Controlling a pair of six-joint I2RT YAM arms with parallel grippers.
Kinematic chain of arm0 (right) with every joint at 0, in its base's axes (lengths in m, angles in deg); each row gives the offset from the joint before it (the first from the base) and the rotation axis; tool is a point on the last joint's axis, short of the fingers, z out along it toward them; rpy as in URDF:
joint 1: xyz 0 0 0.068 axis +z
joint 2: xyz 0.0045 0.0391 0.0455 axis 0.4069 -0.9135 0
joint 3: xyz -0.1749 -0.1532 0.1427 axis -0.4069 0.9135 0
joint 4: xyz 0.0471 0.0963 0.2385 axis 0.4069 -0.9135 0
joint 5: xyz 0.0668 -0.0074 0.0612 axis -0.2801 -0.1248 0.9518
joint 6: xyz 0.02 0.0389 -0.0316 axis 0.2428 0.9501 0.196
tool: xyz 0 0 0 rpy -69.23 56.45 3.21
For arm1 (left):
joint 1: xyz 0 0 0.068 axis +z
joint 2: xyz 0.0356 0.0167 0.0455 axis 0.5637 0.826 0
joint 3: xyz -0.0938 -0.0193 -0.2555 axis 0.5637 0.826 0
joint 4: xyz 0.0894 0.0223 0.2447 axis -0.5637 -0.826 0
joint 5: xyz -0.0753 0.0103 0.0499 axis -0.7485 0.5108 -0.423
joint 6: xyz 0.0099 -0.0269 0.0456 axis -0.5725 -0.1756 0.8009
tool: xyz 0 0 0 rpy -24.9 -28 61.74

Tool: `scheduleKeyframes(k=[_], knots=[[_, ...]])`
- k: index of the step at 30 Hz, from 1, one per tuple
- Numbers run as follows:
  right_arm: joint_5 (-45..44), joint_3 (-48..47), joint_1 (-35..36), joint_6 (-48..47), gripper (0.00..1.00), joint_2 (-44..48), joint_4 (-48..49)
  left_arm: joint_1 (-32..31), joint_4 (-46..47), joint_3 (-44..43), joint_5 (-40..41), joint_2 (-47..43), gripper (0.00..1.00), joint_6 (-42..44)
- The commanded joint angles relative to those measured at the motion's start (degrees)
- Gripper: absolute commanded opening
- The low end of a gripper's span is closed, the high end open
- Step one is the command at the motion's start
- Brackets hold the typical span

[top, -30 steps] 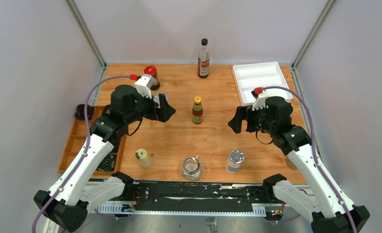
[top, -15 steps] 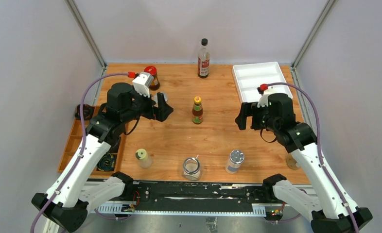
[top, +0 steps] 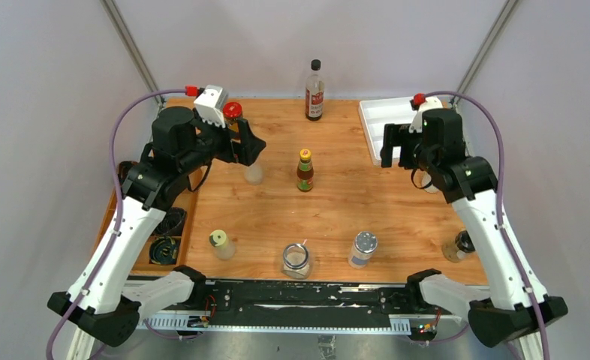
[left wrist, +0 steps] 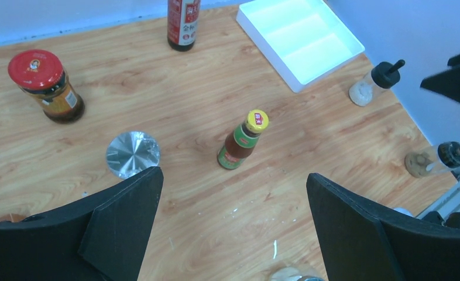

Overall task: Organize the condiment bottles
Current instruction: Move the storage box to the center of the board.

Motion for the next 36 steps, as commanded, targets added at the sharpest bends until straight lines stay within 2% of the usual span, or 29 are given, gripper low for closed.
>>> scheduleKeyframes(k=[1, 4, 8, 22, 26, 29, 34, 36], knots=[[0.63, -7.17, -5.27, -2.8, 0.96, -6.45, -2.42, -0.25, -1.53, -0.05, -0.71, 0.57, 1.0, 0.23], [4.07, -11.66, -9.48, -2.79, 0.91, -12.14, -2.54, -0.25, -1.25, 1.02, -1.04, -0.08, 1.0, 0.17], [8.72, -18.38, -12.65, -3.18, 0.89, -21.19, -2.52, -0.25, -1.69, 1.83, -0.05, -1.06, 1.0, 0.51], [10.32, -48.22, -14.79, -5.07, 0.84, -54.38, -5.7, -0.23, -4.18, 2.27, 0.75, -3.13, 1.0, 2.47], [14.75, -54.8, -16.45, -4.87, 0.78, -61.61, -6.25, -0.23, -4.74, 2.78, 0.88, -3.3, 1.0, 3.37], [17.31, -57.47, -17.93, -3.87, 0.75, -66.15, -6.07, -0.25, -4.86, 3.36, 0.47, -3.23, 1.0, 3.09], [15.94, -59.14, -20.08, -4.6, 0.75, -70.58, -4.63, -0.25, -5.9, 3.47, -2.06, -2.39, 1.0, 2.17], [15.08, -59.13, -20.36, -5.05, 0.72, -71.84, -4.15, -0.25, -5.82, 3.98, -1.7, -2.56, 1.0, 2.39]])
